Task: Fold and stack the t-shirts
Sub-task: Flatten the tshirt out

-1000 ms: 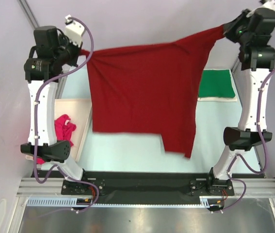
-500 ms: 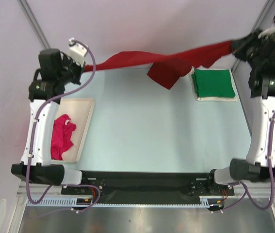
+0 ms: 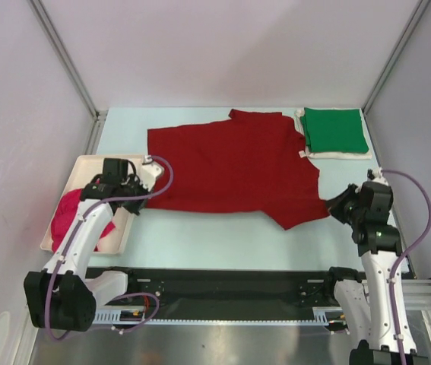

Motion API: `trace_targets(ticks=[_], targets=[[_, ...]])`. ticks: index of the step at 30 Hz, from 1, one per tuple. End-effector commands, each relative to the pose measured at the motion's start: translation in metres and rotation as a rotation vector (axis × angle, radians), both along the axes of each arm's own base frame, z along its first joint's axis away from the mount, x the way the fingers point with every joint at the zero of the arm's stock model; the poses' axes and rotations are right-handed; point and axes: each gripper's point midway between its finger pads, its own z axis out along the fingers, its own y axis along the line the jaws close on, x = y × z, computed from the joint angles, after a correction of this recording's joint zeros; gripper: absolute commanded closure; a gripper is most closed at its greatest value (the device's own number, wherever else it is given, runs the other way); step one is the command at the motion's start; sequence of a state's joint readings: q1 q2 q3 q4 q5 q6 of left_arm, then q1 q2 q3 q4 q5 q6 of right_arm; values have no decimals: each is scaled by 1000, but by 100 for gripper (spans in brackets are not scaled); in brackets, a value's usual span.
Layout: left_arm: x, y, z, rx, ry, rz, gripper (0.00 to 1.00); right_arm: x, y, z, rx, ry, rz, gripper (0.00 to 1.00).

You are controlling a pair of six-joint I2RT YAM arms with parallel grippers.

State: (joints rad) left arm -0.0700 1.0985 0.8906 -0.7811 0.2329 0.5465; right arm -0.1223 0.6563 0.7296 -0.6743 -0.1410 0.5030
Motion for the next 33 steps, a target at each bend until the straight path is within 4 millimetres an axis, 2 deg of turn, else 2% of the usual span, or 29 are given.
trace_targets(ticks=[1, 4, 10, 13, 15, 17, 18, 19, 20, 21, 22, 24, 25, 26, 27, 28, 29, 30, 33], targets=[[-25, 5, -26, 36, 47, -67, 100, -15, 17, -2, 89, -15, 12, 100], [-46, 8, -45, 63, 107, -100, 100, -24, 21, -2, 154, -16, -28, 100], [-66, 21, -64, 142, 189, -142, 99, -30, 25, -7, 198, -11, -45, 100], [-62, 23, -65, 161, 196, -163, 89, -19, 22, -15, 183, 2, -43, 100], [-54, 27, -63, 186, 194, -153, 68, -9, 24, -14, 191, -7, -26, 100], [-45, 20, -46, 158, 173, -186, 50, -1, 25, -21, 190, 20, -14, 100], [-43, 14, -35, 129, 156, -207, 38, 4, 25, -20, 186, 13, -9, 100], [-39, 8, -14, 108, 119, -246, 32, 7, 24, -19, 180, 11, -7, 100], [-40, -7, 5, 46, 56, -302, 24, 10, 24, -20, 169, 13, -1, 100], [-38, -14, 23, 29, 2, -336, 21, 11, 23, -20, 163, 14, -1, 100], [-45, -24, 35, 22, -48, -400, 19, 12, 22, -21, 155, 15, 0, 100], [-53, -40, 40, 6, -77, -477, 23, 13, 21, -22, 147, 13, 1, 100], [-59, -46, 32, 13, -56, -512, 29, 14, 20, -22, 144, 11, 1, 100], [-70, -63, 21, 17, -16, -586, 42, 14, 20, -24, 144, 14, 1, 100], [-79, -59, -1, 76, 43, -599, 46, 15, 21, -24, 145, 13, 6, 100], [-90, -68, -15, 119, 86, -667, 48, 16, 21, -24, 147, 14, 7, 100], [-95, -66, -28, 166, 112, -685, 47, 17, 22, -23, 148, 14, 11, 100], [-104, -56, -49, 228, 164, -696, 45, 17, 22, -23, 145, 16, 17, 100], [-107, -38, -77, 356, 214, -703, 32, 17, 21, -23, 140, 17, 19, 100]])
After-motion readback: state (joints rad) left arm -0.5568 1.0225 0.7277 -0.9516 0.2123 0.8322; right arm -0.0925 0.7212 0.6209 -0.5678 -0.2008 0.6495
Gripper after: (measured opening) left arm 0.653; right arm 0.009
